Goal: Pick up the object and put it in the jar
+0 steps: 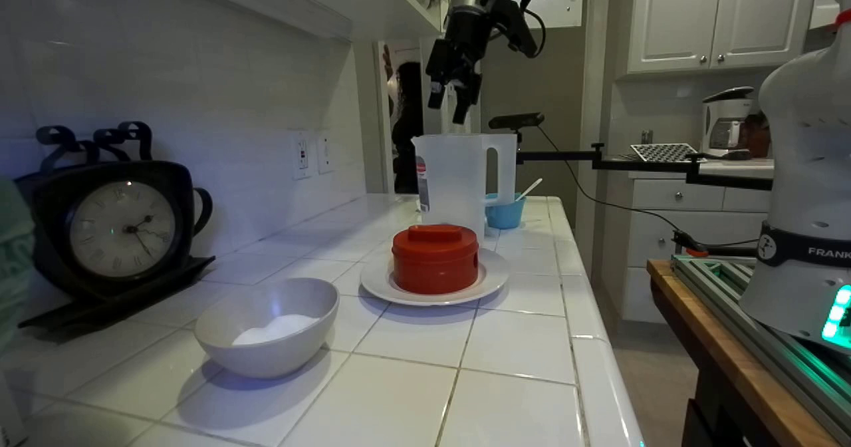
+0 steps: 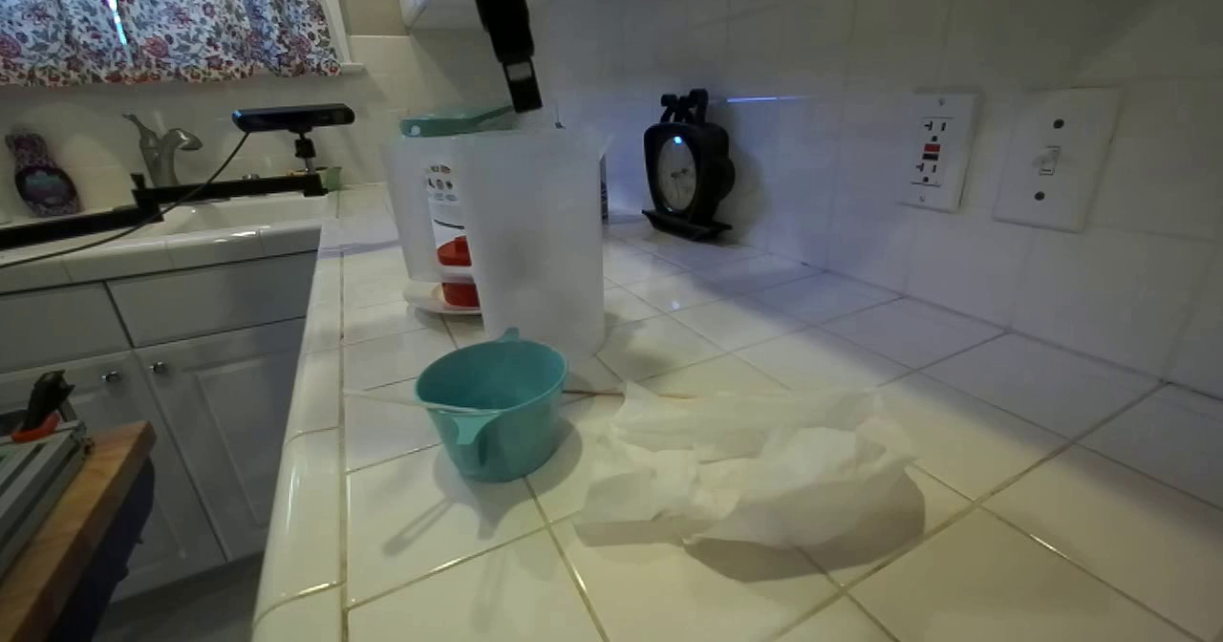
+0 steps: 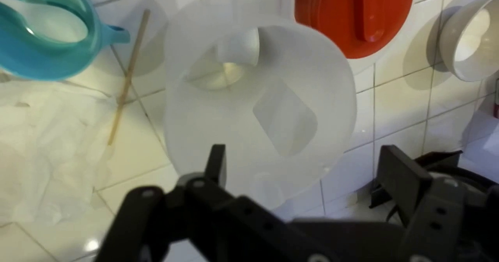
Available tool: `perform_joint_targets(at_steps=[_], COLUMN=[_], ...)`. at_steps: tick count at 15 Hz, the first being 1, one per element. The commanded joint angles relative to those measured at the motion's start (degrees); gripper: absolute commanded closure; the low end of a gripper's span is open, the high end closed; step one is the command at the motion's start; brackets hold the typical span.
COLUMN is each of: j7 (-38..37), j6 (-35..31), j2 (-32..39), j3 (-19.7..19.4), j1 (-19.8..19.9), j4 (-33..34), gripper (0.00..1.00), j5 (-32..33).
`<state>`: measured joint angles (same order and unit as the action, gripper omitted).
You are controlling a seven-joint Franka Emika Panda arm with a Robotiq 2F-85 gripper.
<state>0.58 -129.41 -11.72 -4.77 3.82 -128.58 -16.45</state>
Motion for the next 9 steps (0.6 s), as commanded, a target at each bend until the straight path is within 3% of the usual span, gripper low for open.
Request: perform_joint_targets(at_steps=[1, 9], j7=[1.1, 5.1], j6=[3.9, 13.2], j2=[-3.0, -10.3], j3=[-0.2, 1.1], j1=[-0.3, -0.6], j4=[0.6, 1.5], gripper=[0.00, 0.00], j5=[2.0, 13.2])
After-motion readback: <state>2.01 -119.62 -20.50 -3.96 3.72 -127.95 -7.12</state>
